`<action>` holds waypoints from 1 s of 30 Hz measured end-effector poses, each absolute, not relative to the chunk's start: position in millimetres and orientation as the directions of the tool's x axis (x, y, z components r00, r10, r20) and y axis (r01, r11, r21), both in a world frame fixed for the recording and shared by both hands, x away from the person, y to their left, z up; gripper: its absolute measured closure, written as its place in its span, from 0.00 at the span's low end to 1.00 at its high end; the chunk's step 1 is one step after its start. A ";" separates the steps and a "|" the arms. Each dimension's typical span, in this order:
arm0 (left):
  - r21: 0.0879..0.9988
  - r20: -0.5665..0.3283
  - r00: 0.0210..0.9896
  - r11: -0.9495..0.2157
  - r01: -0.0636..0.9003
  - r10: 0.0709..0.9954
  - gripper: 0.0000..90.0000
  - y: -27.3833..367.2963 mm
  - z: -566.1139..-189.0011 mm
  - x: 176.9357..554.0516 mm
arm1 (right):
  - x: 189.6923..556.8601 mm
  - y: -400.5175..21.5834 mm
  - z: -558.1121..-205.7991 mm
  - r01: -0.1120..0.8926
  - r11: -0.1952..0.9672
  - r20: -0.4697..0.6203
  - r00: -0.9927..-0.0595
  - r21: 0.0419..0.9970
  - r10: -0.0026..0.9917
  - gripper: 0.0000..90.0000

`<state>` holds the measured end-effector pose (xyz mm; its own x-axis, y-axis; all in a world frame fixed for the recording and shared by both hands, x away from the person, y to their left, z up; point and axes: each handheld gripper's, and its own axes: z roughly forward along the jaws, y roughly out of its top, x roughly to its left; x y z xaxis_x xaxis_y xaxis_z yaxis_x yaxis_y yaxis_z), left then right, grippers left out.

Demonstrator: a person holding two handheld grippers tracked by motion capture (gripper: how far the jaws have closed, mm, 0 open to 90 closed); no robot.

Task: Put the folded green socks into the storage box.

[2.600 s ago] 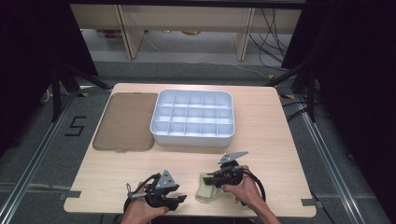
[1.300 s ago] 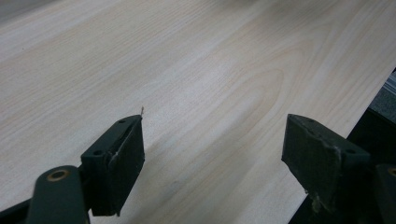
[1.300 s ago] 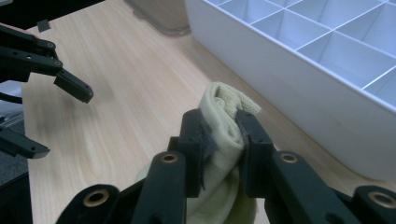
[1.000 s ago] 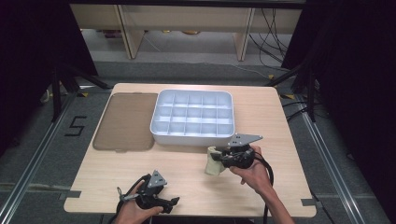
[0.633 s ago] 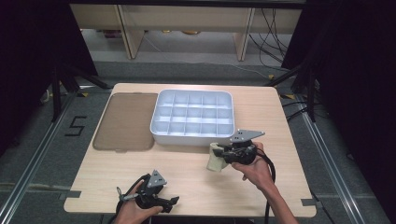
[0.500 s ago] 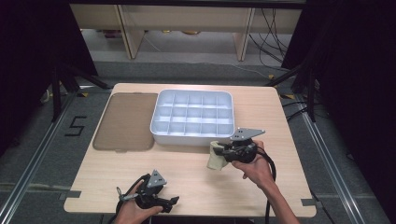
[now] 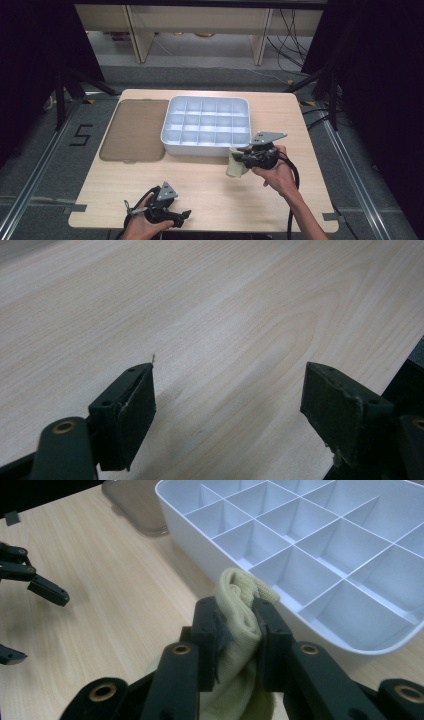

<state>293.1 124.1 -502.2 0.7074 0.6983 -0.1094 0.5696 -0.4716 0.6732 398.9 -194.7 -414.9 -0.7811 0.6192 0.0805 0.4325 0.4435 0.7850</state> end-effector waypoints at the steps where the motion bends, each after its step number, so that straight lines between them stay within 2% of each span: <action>1: 0.672 -0.104 0.706 -0.473 0.569 0.700 0.23 123.9 -502.3 293.2 | 400.9 -195.9 -414.8 0.404 0.453 0.051 -0.788 0.795 0.613 0.83; 20: 0.669 -0.104 0.710 -0.479 0.568 0.696 0.24 124.7 -502.7 293.8 | 411.4 -208.8 -400.0 0.407 0.454 0.032 -0.771 0.792 0.635 0.83; 21: 0.671 -0.105 0.708 -0.476 0.569 0.698 0.24 124.4 -502.8 293.7 | 410.7 -209.4 -398.7 0.431 0.448 0.049 -0.761 0.783 0.647 0.83; 30: 0.666 -0.105 0.705 -0.477 0.574 0.702 0.24 122.6 -504.1 293.0 | 417.6 -215.2 -388.9 0.408 0.458 0.017 -0.761 0.789 0.648 0.83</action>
